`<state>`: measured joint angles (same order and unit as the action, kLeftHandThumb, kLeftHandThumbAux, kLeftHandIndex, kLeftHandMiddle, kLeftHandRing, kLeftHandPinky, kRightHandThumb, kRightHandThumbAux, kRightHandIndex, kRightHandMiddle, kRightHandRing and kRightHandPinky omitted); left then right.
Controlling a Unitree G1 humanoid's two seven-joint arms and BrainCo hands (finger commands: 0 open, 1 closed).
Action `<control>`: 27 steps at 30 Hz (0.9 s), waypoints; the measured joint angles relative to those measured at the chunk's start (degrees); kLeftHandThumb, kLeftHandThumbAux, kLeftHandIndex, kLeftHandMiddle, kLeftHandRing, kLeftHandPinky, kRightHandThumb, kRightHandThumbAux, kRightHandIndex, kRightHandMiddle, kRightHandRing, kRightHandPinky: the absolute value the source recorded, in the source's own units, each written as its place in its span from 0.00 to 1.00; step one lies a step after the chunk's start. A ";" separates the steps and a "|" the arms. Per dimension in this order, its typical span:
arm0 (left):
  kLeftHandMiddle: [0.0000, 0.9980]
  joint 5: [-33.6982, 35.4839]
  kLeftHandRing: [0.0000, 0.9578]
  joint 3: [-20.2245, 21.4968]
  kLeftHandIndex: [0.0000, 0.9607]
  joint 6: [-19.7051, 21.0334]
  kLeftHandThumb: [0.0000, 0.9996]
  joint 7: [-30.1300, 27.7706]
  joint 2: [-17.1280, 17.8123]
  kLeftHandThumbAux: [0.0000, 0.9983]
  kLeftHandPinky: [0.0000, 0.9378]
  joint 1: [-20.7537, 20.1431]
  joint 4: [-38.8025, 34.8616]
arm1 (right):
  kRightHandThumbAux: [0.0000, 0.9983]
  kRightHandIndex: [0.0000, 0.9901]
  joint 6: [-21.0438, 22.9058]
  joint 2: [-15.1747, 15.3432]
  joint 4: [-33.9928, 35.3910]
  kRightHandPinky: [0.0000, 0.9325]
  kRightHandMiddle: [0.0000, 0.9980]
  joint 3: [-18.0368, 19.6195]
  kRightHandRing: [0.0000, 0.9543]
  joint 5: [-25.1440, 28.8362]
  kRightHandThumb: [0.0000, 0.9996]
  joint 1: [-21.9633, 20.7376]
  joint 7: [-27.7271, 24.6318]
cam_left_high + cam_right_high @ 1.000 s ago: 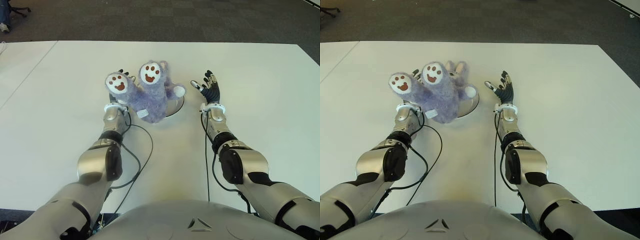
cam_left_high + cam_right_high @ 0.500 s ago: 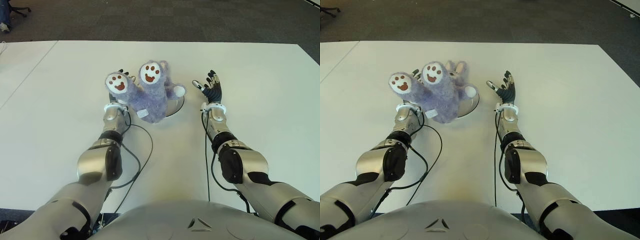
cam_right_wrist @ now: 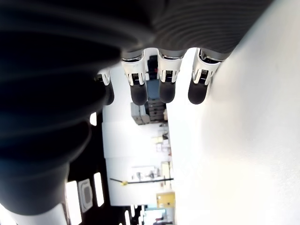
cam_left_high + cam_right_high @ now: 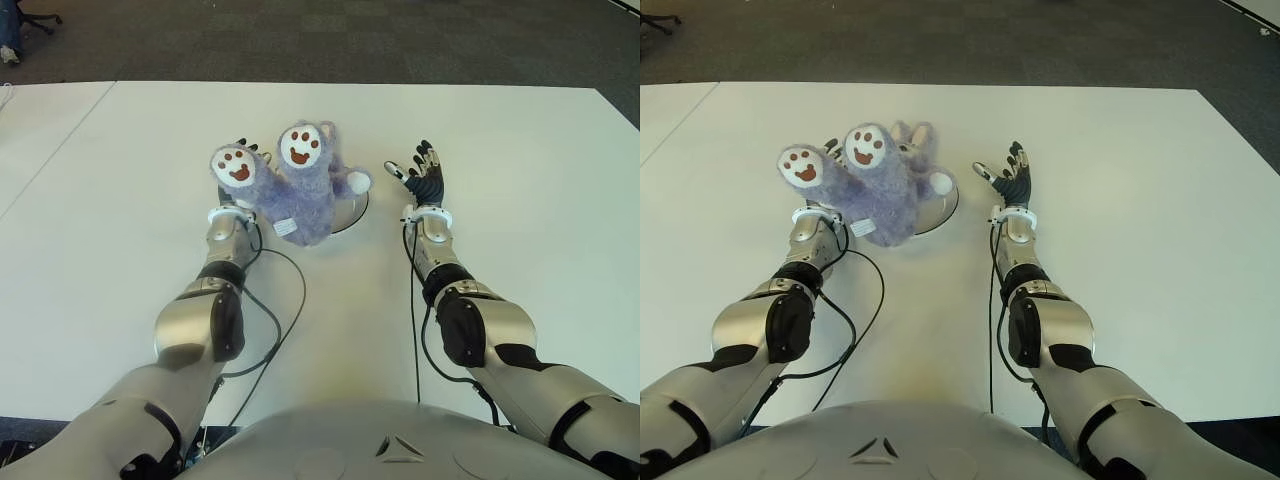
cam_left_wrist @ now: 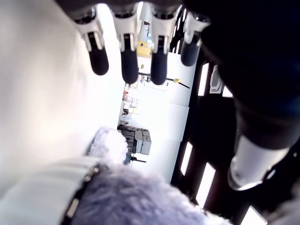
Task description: Put the doll into the plate.
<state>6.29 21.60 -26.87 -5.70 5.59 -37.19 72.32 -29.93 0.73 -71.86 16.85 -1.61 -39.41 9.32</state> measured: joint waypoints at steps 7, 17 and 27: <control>0.19 -0.01 0.19 0.01 0.13 0.00 0.00 0.00 0.09 0.73 0.20 0.02 0.00 | 0.84 0.04 0.00 0.00 0.01 0.07 0.04 -0.03 0.03 -0.06 0.00 0.00 0.07; 0.21 0.01 0.21 0.02 0.13 0.00 0.03 0.00 0.12 0.75 0.22 0.02 0.00 | 0.86 0.05 0.00 0.02 0.00 0.08 0.04 -0.36 0.03 -0.37 0.00 0.00 0.59; 0.21 0.41 0.22 0.18 0.14 0.00 0.07 -0.06 0.10 0.75 0.21 0.02 0.00 | 0.88 0.07 0.00 0.02 0.00 0.09 0.06 -0.63 0.05 -0.44 0.00 0.00 1.35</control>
<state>6.70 21.79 -26.87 -5.76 5.69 -37.17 72.32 -29.93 0.75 -71.86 16.22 -2.05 -39.41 10.67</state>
